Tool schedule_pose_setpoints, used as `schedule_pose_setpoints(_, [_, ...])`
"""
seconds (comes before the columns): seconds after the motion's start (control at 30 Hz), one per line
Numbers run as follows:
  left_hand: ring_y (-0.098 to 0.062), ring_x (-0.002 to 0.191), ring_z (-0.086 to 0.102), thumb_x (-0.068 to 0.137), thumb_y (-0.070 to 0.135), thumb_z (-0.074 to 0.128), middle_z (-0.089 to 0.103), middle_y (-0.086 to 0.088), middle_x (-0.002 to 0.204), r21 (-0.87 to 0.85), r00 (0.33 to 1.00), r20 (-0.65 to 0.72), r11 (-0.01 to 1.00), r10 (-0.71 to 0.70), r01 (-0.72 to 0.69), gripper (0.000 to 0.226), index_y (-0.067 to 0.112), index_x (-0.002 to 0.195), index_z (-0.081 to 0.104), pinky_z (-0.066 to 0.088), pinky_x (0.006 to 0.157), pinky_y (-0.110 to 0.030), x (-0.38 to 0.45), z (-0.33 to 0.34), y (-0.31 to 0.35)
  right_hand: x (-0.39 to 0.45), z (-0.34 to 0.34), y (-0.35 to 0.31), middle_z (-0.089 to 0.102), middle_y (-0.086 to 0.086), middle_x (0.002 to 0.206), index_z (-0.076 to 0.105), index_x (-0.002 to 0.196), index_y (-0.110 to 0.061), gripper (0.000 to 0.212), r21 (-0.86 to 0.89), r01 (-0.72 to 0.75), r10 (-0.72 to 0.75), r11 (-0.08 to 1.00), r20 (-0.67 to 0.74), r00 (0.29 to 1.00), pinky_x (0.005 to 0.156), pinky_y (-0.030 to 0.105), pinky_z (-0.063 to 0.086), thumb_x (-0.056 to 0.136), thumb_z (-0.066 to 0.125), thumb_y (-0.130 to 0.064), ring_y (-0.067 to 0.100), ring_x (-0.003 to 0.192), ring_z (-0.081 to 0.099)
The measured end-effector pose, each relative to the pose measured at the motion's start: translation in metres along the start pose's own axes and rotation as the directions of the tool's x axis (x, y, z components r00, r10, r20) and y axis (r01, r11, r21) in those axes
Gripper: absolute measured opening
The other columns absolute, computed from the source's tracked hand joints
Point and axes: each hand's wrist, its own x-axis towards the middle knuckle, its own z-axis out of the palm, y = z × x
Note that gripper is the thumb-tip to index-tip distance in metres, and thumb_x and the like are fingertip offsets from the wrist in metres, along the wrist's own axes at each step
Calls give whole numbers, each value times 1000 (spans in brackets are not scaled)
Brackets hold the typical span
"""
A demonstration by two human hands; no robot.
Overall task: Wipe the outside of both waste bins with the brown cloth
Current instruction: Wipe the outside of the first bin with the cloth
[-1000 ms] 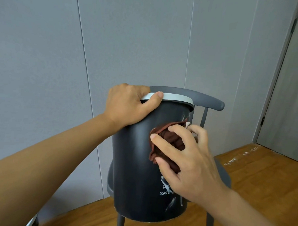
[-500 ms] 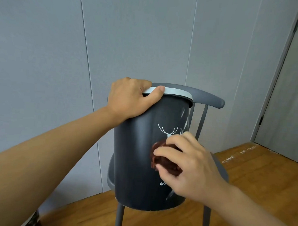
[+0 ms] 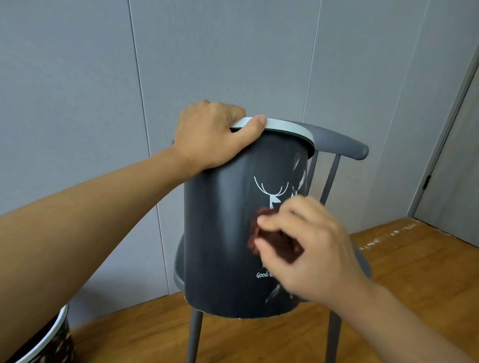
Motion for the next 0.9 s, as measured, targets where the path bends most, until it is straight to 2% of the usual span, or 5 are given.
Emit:
schedule_pose_setpoints(0.13, [-20,48,26,88,64,43,24,-6,49,-15,1000,3,1000,1,0,63,13,58,23,21,51,-35,1,0,1,-5,-8,0,63,-7,93,78,101,-20,25,-11,33,-32,999,83,996,64,36,54,89,74,-41,16,84,59])
schedule_pose_setpoints(0.33, [-21,47,27,87,67,40,25,-5,47,4,997,5,997,71,-71,65,11,58,26,24,50,-34,0,0,11,39,-2,10,67,-1,104,81,113,-21,30,-7,-164,158,986,-224,962,78,44,56,92,73,-41,27,95,63])
schedule_pose_setpoints(0.5, [-18,47,29,86,66,40,27,-6,49,13,999,33,1000,3,-4,63,11,58,26,22,52,-35,5,2,5,-7,5,-2,63,7,119,75,126,-13,43,-57,-4,2,998,-44,999,72,41,57,88,74,-31,28,102,57])
schedule_pose_setpoints(0.67, [-20,49,27,89,62,45,24,-5,50,-15,999,47,1000,-8,9,62,12,58,25,23,53,-36,7,2,4,-37,-1,-10,65,1,110,75,120,-18,35,-28,160,-152,987,182,971,63,35,56,88,74,-32,22,96,57])
schedule_pose_setpoints(0.9, [-23,50,29,87,65,42,28,-6,50,-15,998,52,1000,25,-24,65,9,59,30,27,52,-36,5,0,5,22,-5,13,64,4,120,73,129,-18,38,-72,-117,111,991,-80,991,82,42,57,96,68,-35,26,106,56])
